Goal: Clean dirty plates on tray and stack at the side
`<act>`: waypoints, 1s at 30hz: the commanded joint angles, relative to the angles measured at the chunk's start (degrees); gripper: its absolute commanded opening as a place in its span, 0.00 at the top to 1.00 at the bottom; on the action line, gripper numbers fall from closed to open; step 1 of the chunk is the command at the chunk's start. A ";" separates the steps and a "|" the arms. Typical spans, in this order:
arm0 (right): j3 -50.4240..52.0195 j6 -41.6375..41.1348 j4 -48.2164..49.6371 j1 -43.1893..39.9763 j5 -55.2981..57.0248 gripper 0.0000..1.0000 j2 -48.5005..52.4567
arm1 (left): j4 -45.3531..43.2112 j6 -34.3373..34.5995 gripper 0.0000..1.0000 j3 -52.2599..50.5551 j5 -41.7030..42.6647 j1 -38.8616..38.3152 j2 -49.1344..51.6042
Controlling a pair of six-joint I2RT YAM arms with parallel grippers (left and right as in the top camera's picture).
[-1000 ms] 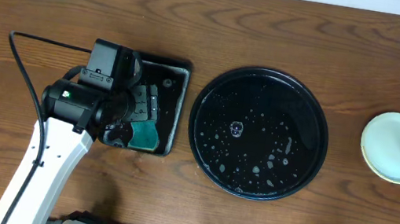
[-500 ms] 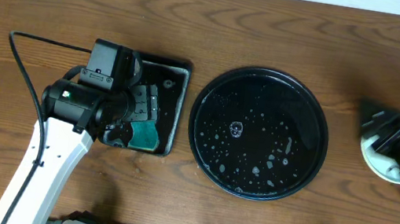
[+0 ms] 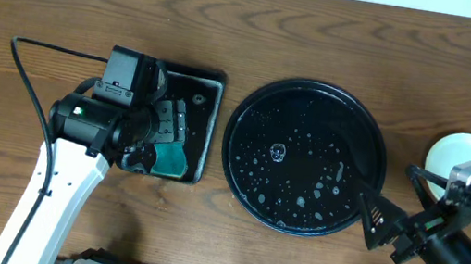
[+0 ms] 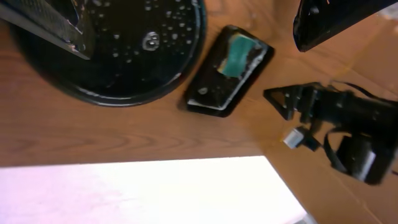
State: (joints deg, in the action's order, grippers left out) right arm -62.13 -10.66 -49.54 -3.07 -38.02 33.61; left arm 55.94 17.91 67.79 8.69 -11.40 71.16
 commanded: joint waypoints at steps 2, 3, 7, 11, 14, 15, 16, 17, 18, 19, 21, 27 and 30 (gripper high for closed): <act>1.22 11.26 -0.02 4.22 8.15 0.01 -1.03 | 0.15 -0.50 0.17 0.42 -0.15 0.13 0.02; 2.21 11.58 0.24 4.90 10.80 0.01 -1.68 | 0.15 -0.50 0.17 0.42 -0.15 0.13 0.02; 12.48 11.58 7.87 5.62 18.60 0.01 -8.48 | 0.15 -0.50 0.17 0.42 -0.15 0.13 0.02; 24.90 11.58 16.46 4.85 18.73 0.01 -17.55 | 0.15 -0.50 0.17 0.42 -0.15 0.13 0.02; 35.50 11.58 19.65 4.83 20.63 0.01 -26.08 | 0.15 -0.50 0.17 0.42 -0.15 0.13 0.02; 37.55 11.58 20.85 4.83 20.94 0.01 -27.43 | 0.15 -0.50 0.17 0.42 -0.13 0.13 0.02; 42.53 11.58 24.24 4.83 21.51 0.01 -30.47 | 0.15 -0.50 0.17 0.42 -0.15 0.13 0.02; 44.94 11.58 26.16 4.83 21.51 0.01 -31.82 | 0.15 -0.50 0.17 0.42 -0.15 0.13 0.02; 47.23 11.56 28.09 4.83 21.49 0.01 -33.09 | 0.15 -0.50 0.17 0.42 -0.15 0.13 0.02; 49.24 11.58 30.34 4.85 21.49 0.01 -33.35 | 0.15 -0.50 0.17 0.42 -0.15 0.13 0.02; 52.68 11.56 35.01 4.90 21.29 0.01 -33.16 | 0.15 -0.50 0.17 0.42 -0.15 0.13 0.02; 60.87 11.56 48.52 4.90 21.07 0.01 -33.33 | 0.15 -0.50 0.17 0.42 -0.15 0.13 0.02; 61.83 11.58 50.01 4.94 21.51 0.01 -33.33 | 0.15 -0.50 0.17 0.42 -0.15 0.13 0.02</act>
State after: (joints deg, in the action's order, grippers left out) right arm -1.15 0.54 -0.40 1.74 -17.15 0.71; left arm 55.96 17.91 67.81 8.67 -11.40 71.16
